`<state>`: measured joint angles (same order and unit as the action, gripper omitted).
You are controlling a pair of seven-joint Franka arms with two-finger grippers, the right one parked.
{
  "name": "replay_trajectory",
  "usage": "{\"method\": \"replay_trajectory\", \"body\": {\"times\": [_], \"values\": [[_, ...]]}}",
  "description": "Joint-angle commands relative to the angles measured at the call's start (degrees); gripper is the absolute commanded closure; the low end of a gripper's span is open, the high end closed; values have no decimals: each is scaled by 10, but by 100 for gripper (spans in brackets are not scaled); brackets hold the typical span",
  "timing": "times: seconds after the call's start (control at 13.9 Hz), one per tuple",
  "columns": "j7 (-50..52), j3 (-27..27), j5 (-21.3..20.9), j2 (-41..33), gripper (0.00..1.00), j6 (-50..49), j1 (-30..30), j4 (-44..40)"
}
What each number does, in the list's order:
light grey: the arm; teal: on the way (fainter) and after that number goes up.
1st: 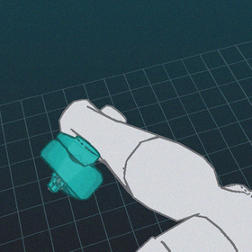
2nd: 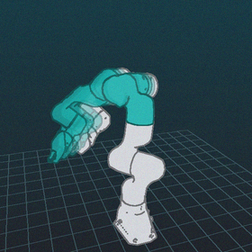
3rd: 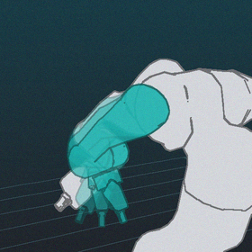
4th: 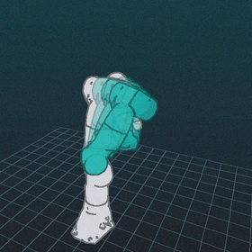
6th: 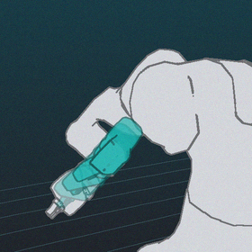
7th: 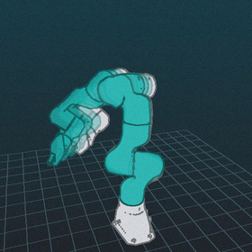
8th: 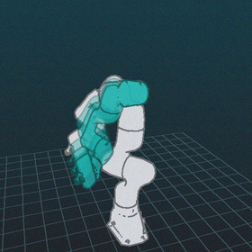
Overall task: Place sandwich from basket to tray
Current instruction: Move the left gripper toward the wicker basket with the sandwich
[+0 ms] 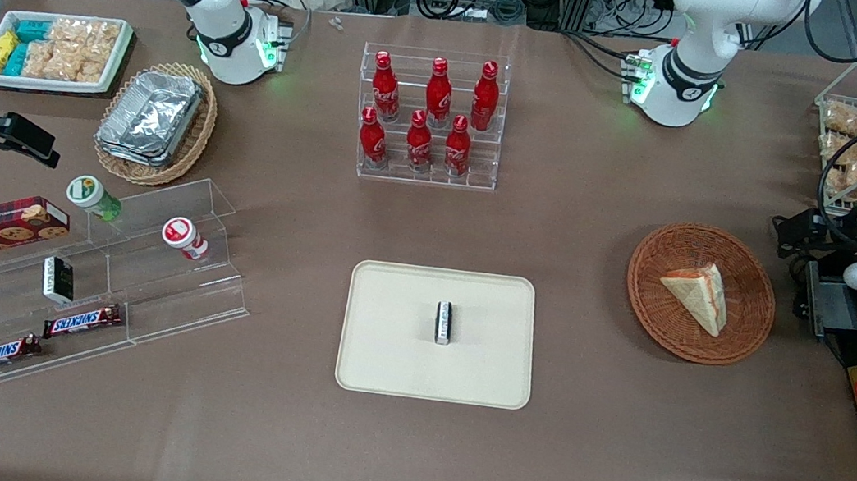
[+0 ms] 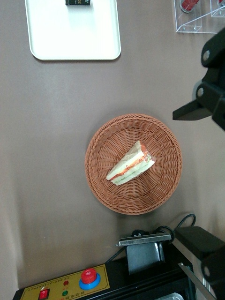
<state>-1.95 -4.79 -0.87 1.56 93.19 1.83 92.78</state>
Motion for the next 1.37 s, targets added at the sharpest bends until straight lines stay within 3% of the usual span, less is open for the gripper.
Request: {"method": "replay_trajectory", "body": {"times": [0.0, 0.43, 0.58, 0.72, 1.3], "values": [[12, 0, -2, 5, 0, -21, 1, -17], [20, 0, -2, 6, 0, -33, 2, -25], [105, 5, -2, 3, 0, -46, 5, -16], [212, 14, -4, -20, 0, -39, 5, 33], [356, 28, -26, -88, 0, 161, 4, 268]]}}
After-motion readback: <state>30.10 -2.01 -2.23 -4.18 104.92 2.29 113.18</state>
